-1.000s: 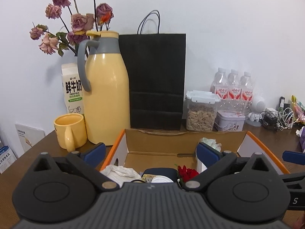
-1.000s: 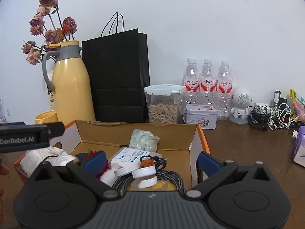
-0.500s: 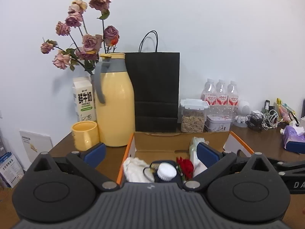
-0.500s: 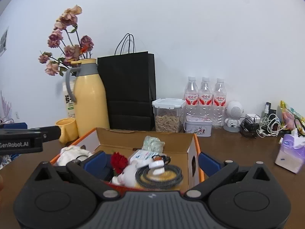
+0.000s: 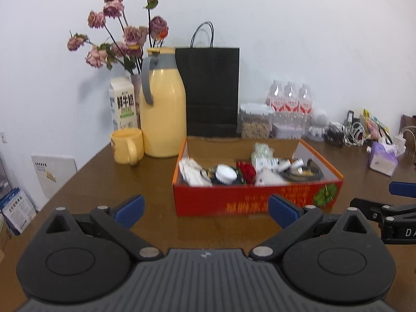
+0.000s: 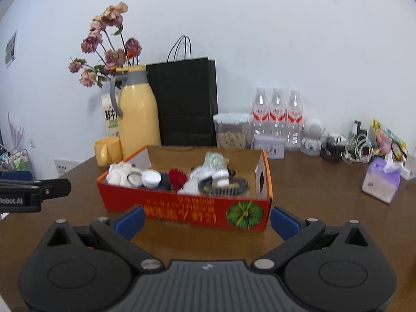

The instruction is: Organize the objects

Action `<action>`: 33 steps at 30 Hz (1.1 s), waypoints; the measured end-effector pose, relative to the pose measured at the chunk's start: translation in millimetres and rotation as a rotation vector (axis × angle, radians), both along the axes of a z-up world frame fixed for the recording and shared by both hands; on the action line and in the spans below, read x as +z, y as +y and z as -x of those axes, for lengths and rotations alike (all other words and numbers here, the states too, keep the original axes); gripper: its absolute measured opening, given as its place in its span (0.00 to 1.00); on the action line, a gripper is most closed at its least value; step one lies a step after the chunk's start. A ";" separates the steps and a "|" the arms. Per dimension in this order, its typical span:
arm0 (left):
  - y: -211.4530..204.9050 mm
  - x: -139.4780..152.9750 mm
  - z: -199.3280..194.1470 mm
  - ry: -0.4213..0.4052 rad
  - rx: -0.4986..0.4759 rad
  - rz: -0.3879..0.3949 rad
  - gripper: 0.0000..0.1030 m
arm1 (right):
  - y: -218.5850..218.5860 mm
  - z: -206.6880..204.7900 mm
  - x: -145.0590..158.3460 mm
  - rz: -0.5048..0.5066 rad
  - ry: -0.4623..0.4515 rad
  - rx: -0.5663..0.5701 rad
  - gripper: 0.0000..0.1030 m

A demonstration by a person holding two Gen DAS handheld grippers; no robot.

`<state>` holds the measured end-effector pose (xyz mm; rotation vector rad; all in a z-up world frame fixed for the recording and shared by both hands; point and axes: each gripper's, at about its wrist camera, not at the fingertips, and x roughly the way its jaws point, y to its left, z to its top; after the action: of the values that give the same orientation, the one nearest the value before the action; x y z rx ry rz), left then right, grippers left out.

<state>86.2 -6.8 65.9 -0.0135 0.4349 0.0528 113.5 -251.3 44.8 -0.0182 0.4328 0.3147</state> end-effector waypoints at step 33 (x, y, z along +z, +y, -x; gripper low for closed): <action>-3.4 -16.1 20.6 0.065 -0.004 0.015 1.00 | -2.8 18.3 -16.5 0.001 0.067 0.000 1.00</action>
<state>65.6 -10.2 49.8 -0.0259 0.5006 0.0463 95.2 -254.1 28.4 -0.0088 0.4995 0.3158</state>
